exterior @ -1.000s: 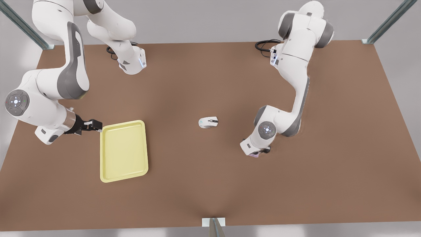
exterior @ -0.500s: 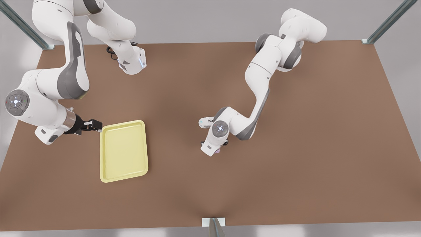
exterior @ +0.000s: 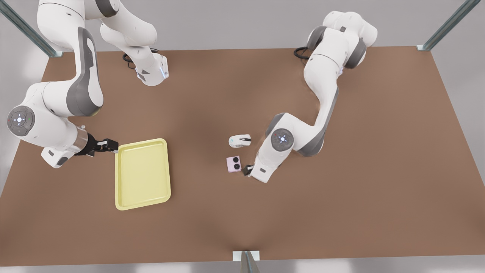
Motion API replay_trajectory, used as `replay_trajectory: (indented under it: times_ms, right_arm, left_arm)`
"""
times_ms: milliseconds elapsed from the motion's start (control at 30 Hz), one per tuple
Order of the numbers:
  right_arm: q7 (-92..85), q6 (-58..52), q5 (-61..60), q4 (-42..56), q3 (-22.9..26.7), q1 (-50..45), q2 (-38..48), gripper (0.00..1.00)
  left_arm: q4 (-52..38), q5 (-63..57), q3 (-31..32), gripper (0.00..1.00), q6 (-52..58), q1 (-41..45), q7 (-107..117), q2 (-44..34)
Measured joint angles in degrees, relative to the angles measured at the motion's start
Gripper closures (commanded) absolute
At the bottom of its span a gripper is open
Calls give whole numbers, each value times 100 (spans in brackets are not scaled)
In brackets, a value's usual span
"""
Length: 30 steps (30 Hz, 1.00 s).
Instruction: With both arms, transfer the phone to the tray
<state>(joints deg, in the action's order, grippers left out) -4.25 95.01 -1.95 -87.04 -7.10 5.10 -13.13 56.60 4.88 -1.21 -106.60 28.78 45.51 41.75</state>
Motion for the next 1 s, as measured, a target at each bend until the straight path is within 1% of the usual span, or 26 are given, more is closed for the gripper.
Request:
replay_trajectory:
  times_ms: [33,67,100,133,167,200,233,267,367,433,533,600,833,1000]
  right_arm:
    - [0,3,4,0,-1,-11,-1,0]
    - [0,6,10,0,-3,-30,-16,0]
    - [4,10,18,-2,-31,-43,-40,0]
    - [9,19,35,-3,-59,-141,-85,0]
    - [26,56,48,-3,-77,-314,-192,0]
    - [90,92,56,5,-84,-552,-330,0]
    - [185,133,57,105,-90,-865,-526,0]
    - [308,186,59,267,-92,-1206,-771,0]
    - [848,534,80,578,-98,-2360,-1559,0]
    - [1262,723,182,1435,-95,-2951,-2471,0]
    - [1913,928,341,2478,-75,-3395,-3466,0]
    - [2348,1059,407,2894,-52,-3604,-3931,0]
    - [3642,1644,468,3047,-97,-3786,-4590,0]
    - [4291,1947,464,3035,-130,-3820,-4834,0]
  left_arm:
    - [-2,-193,-51,0,567,-443,-188,-522]
    - [2,-345,-79,0,1108,-791,-379,-883]
    - [659,-450,-93,0,1492,-998,-566,-1508]
    - [1800,-516,-106,0,1650,-1085,-742,-2439]
    - [2487,-542,-113,0,1807,-1120,-908,-3086]
    - [2752,-548,-109,0,1992,-1137,-1064,-3365]
    - [2849,-501,-105,0,2153,-1139,-1210,-3478]
    - [2833,-408,-93,0,2293,-1139,-1347,-3527]
    - [2331,-79,-54,0,2609,-1097,-1716,-3371]
    - [2241,56,-48,0,2739,-1075,-1935,-3285]
    - [2213,160,-46,0,2862,-1088,-2222,-3115]
    - [2198,186,-52,0,2900,-1092,-2390,-3045]
    - [2191,220,-55,0,2928,-1094,-2854,-2942]
    - [2191,218,-55,0,2896,-1094,-3092,-2908]
